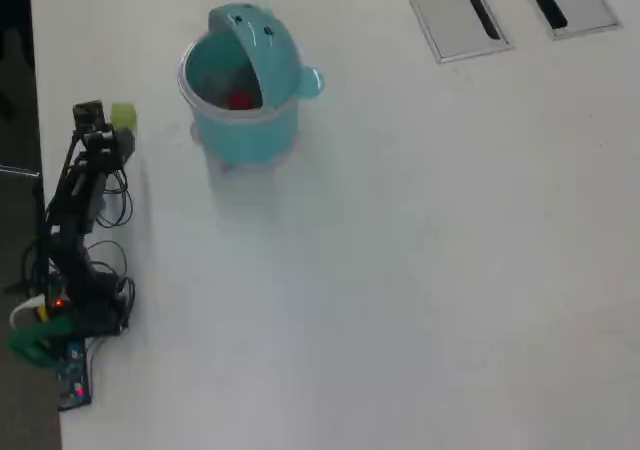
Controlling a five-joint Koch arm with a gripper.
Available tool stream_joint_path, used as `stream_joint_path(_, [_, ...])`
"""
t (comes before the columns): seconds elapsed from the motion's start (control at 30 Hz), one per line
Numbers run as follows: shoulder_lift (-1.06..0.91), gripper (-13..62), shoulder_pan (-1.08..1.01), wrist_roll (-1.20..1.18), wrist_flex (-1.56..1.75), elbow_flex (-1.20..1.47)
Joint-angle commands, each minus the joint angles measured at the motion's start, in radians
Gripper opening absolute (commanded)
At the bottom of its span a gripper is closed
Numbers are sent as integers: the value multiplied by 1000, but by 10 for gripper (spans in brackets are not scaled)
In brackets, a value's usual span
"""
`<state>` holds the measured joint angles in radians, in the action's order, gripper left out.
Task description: Grasp RGB lego blocks and put them in the bin one by one.
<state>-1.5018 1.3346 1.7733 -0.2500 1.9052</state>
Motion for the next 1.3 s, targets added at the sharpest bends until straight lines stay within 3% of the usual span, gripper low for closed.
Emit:
stream_joint_path(0.0, [9, 301, 11, 5, 57, -100])
stream_joint_path(1.27, [600, 300, 29, 0, 35, -796])
